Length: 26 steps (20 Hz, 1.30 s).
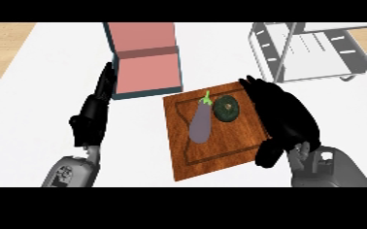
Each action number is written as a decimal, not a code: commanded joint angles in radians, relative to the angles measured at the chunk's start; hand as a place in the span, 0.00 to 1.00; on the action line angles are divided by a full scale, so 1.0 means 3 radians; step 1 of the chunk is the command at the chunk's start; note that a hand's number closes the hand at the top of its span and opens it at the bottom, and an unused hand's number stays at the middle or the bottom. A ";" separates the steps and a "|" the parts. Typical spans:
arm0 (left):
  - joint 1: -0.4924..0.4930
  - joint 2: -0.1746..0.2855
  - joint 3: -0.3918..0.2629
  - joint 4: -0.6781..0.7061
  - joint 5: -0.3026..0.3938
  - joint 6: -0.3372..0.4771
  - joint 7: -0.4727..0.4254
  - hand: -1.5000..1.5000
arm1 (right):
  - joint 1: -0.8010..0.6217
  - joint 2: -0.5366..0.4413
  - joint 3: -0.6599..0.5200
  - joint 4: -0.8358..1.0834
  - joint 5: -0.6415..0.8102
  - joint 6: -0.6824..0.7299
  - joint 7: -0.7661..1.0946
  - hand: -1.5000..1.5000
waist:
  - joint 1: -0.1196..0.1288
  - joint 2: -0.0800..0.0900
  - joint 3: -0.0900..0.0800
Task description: Pick the squash from the cutting board and place it in the tiered basket
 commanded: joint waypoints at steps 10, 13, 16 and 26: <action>0.0153 -0.0147 0.0076 -0.0378 -0.0240 -0.0098 0.0270 0.50 | -0.0066 0.0427 -0.0332 0.0537 0.0425 0.0015 -0.0635 0.00 | 0.0006 0.0000 0.0000; 0.0202 -0.0207 0.0120 -0.0245 -0.0219 -0.0147 0.0062 0.50 | 0.0038 0.0448 -0.0330 0.0597 0.0506 0.0018 -0.0770 0.00 | 0.0003 0.0000 0.0000; 0.0149 -0.0155 0.0220 -0.0252 -0.0187 -0.0249 0.0068 0.50 | -0.0076 0.0800 -0.0176 0.0634 0.0647 0.0094 -0.0440 0.00 | 0.0007 0.0000 -0.0001; 0.0180 -0.0299 0.0264 0.0072 -0.0292 -0.0315 -0.0225 0.50 | -0.0079 0.0891 -0.0339 0.1082 0.0940 -0.0083 -0.0823 0.00 | 0.0004 0.0002 -0.0001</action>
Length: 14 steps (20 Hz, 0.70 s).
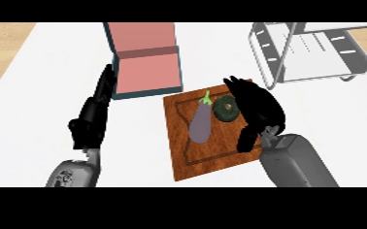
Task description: Pick the squash from the cutting board and place it in the tiered basket
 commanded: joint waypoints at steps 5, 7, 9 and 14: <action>-0.0056 -0.0130 0.0091 0.0203 -0.0065 -0.0014 -0.0114 0.50 | -0.0031 0.0154 -0.0135 0.0346 0.0230 -0.0122 -0.0252 0.00 | -0.0004 0.0000 -0.0001; -0.0035 -0.0059 0.0141 0.0045 -0.0001 -0.0133 0.0028 0.50 | 0.0019 0.0145 -0.0194 0.0058 0.0167 0.0132 -0.0136 0.00 | -0.0005 -0.0002 -0.0001; -0.0102 -0.0068 0.0142 0.0015 -0.0047 -0.0129 0.0064 0.50 | -0.0092 0.0213 -0.0223 0.0310 0.0239 -0.0044 -0.0280 0.00 | -0.0001 0.0000 0.0000; -0.0069 -0.0070 0.0260 0.0338 0.0042 -0.0215 -0.0264 0.50 | 0.0056 0.0218 -0.0281 0.0277 0.0243 -0.0075 -0.0329 0.00 | -0.0010 0.0000 -0.0001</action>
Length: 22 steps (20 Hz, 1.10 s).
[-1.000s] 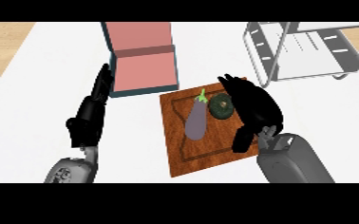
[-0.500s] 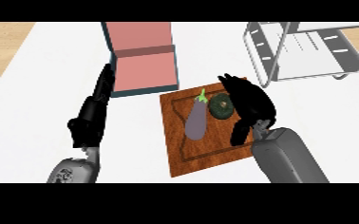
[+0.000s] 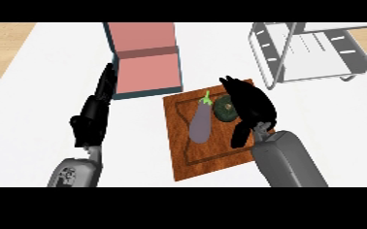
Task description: Pick the squash from the cutting board and place it in the tiered basket
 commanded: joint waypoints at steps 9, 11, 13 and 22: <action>-0.0031 -0.0090 0.0064 0.0036 -0.0071 0.0042 0.0012 0.50 | -0.0094 0.0253 -0.0136 0.0519 0.0163 -0.0614 -0.0236 1.00 | 0.0004 0.0001 0.0000; 0.0009 -0.0122 0.0004 0.0070 -0.0134 0.0056 -0.0080 0.50 | -0.0093 0.0153 -0.0138 0.0322 0.0256 -0.0540 -0.0255 1.00 | -0.0003 0.0000 0.0000; -0.0006 -0.0080 -0.0032 -0.0068 -0.0099 -0.0036 0.0026 0.50 | 0.0043 0.0100 0.0085 0.0477 0.0523 -0.1003 -0.0487 1.00 | 0.0001 0.0001 0.0000; 0.0223 -0.0065 -0.0036 -0.0248 -0.0110 -0.0074 0.0036 0.50 | 0.0060 -0.0109 0.0060 0.0839 0.0880 -0.1094 -0.0530 1.00 | 0.0004 -0.0003 0.0000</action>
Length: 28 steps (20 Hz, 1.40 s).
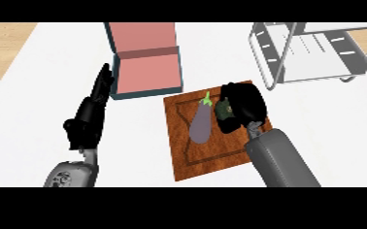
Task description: Pick the squash from the cutting board and place it in the tiered basket
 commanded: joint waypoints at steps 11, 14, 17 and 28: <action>-0.0220 -0.0103 -0.0004 0.0090 -0.0073 0.0092 0.0178 0.50 | 0.0174 -0.0888 -0.0232 -0.0680 0.0218 0.1062 0.0228 1.00 | -0.0052 0.0010 0.0005; -0.0174 0.0026 0.0085 -0.0036 -0.0024 0.0005 0.0238 0.50 | 0.0177 -0.0794 -0.0280 -0.1229 0.0239 0.1256 0.0509 1.00 | -0.0048 0.0005 0.0004; 0.0072 -0.0023 0.0027 -0.0059 0.0008 -0.0016 -0.0050 0.50 | 0.0063 -0.0920 -0.0555 -0.1727 0.0065 0.1526 0.0556 1.00 | -0.0054 -0.0003 0.0003; -0.0024 -0.0136 -0.0054 0.0050 -0.0089 0.0057 -0.0017 0.50 | -0.0989 -0.1234 -0.1664 -0.2215 -0.0602 0.2722 0.0768 1.00 | -0.0030 0.0014 0.0005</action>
